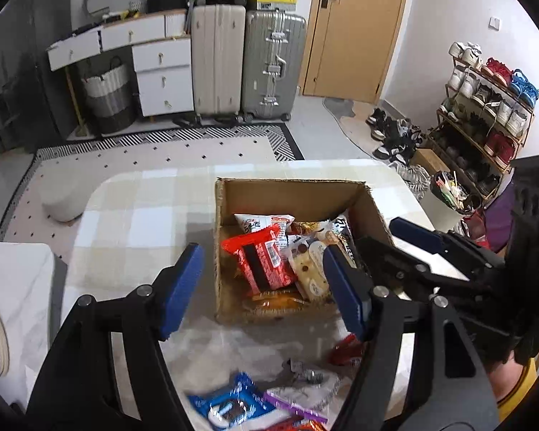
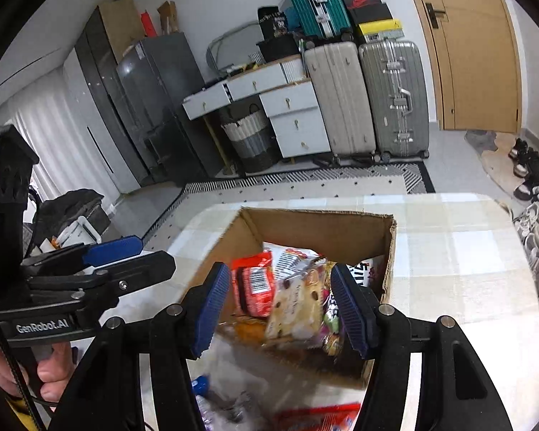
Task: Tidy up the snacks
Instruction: 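Open both tools to drop the two packs into the box, then move both tools back over the remaining snacks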
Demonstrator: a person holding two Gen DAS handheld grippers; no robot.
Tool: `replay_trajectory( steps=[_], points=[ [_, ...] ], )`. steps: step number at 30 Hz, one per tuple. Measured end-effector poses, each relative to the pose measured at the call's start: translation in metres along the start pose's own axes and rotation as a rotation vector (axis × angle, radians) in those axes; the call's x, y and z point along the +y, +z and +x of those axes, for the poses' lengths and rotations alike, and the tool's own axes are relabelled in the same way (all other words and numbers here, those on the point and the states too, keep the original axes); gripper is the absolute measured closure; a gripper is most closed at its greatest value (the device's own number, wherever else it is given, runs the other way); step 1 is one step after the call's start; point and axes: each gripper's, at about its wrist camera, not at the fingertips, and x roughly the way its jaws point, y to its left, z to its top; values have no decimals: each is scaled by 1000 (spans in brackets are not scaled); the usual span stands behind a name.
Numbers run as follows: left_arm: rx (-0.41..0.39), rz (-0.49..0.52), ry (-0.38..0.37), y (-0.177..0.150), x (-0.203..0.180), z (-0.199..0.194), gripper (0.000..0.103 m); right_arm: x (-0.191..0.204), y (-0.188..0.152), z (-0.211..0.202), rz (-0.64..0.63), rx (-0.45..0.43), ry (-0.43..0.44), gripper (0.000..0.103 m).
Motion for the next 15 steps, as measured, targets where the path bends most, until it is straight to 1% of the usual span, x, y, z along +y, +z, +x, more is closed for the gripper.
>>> replay_trajectory(
  steps=[2,4,5,6,8,10,11,12,14,15],
  points=[
    [-20,-2,3,-7,-2,-19,35,6,-2,-16,0,-20,5,42],
    [-43,-8,5,-14,-4,-41,33,15,-6,-39,17,-41,14,37],
    [-52,-9,5,-16,-5,-49,31,18,-9,-51,24,-59,23,31],
    [-64,-8,9,-21,-6,-61,28,23,-13,-63,30,-81,29,30],
    [-99,-4,40,-31,-9,-89,25,35,-19,-86,27,-120,36,30],
    [-127,8,58,-40,-13,-113,25,48,-27,-107,17,-146,44,30],
    [-143,11,63,-44,-15,-124,24,53,-31,-117,14,-156,51,26],
    [-166,10,69,-52,-18,-141,23,60,-35,-128,9,-170,57,20],
    [-196,11,78,-64,-23,-164,22,71,-43,-147,-1,-195,63,16],
    [-207,15,77,-69,-25,-175,22,77,-46,-157,-8,-208,69,16]
  ],
)
